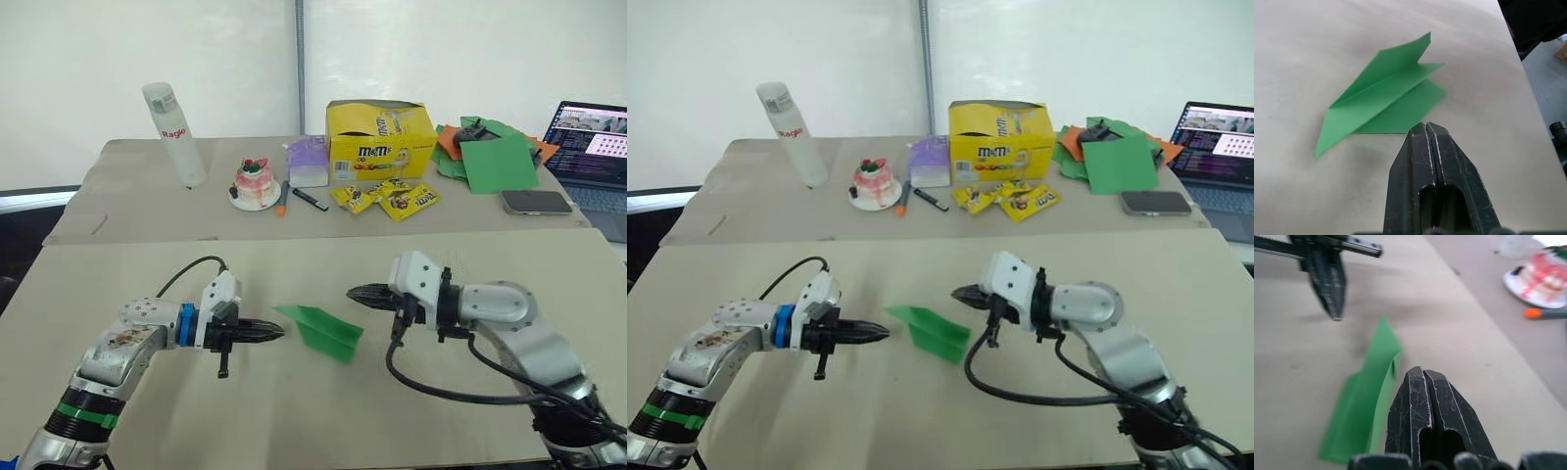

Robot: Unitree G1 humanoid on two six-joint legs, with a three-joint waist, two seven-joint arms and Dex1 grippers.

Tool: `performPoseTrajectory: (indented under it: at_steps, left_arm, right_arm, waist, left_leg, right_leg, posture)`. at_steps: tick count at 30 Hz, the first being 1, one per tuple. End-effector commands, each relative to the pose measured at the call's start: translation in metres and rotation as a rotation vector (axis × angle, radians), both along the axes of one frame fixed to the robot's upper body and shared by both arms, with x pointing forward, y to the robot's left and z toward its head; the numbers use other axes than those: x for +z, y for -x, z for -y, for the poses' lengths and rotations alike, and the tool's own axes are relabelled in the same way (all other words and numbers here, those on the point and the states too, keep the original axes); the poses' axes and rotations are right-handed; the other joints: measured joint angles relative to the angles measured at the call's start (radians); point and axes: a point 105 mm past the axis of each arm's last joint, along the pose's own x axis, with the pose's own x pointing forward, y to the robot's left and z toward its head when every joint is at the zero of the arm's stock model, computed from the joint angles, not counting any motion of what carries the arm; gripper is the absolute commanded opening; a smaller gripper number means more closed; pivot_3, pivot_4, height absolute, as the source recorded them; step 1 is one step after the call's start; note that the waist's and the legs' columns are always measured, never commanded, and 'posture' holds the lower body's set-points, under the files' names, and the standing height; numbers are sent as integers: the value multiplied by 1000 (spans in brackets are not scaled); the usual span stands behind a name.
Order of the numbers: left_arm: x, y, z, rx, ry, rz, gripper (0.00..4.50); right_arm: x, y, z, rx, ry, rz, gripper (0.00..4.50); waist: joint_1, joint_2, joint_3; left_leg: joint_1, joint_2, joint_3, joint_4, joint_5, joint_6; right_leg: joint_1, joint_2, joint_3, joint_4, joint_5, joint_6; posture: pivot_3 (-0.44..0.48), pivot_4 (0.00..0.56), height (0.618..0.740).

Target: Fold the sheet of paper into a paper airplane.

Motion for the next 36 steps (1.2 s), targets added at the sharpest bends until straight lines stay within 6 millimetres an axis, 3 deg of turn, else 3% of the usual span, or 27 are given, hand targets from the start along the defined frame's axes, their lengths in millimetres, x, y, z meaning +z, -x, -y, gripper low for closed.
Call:
performPoseTrajectory:
  at_steps: [1, 6, 14, 18, 22, 25, 29, 36]
  left_arm:
    - [15, 3, -2, 15, -9, 64, 0]
    - [14, 3, -9, 92, -21, 100, 0]
    - [17, 3, -8, 170, 23, 122, 0]
    - [19, -4, -13, 225, 15, 150, 0]
    - [18, -9, -18, 257, 3, 162, 0]
    - [15, -14, -22, 281, -19, 170, 0]
    - [12, -21, -27, 326, -46, 181, 0]
    - [12, -20, -29, 331, -55, 193, 0]
  right_arm:
    - [1, 16, -11, 75, 9, -70, 20]
    - [-14, 9, -15, 61, 57, -94, 20]
    - [-28, -38, -12, -55, 168, -18, 20]
    - [-12, -59, -3, -125, 159, 49, 20]
    - [17, -55, -9, -105, 66, 48, 20]
    - [19, -41, -16, -54, 57, -16, 896]
    - [6, -28, -29, -12, 122, -31, 2214]
    - [-25, -24, -41, -55, 154, -95, 2214]
  waist:
    - [-1, 0, 0]
    - [-2, 0, 0]
    - [5, 1, 0]
    - [3, 1, 0]
    - [-1, 1, 0]
    - [-1, 1, 0]
    - [-1, 1, 0]
    - [-2, 1, 0]
  left_leg:
    - [0, 0, 0, 0, 0, 0]
    - [0, 0, 0, 0, 0, 0]
    - [0, -1, 0, 0, 0, -1]
    - [0, -2, 0, 0, 1, -1]
    - [0, -1, 0, 0, 1, -1]
    - [0, -1, 0, 0, 1, -1]
    - [0, -1, 0, 0, 1, -1]
    - [0, -1, 0, 0, 1, -1]
  right_leg:
    - [0, 0, 0, 0, 0, 0]
    - [0, 0, 0, -1, 0, 0]
    - [-1, -1, 0, 0, 0, -1]
    - [-1, -1, 0, 0, 1, -1]
    - [-1, -1, 0, 0, 1, -1]
    - [-1, -1, 0, 0, 1, -1]
    - [-1, -1, 0, 0, 1, -1]
    - [-2, -1, 0, 0, 1, -1]
  posture:
    - [0, 150, 740]
    - [0, 150, 740]
    - [0, 150, 740]
    - [0, 150, 740]
    - [0, 150, 740]
    - [0, 150, 740]
    - [0, 150, 740]
    - [0, 150, 740]
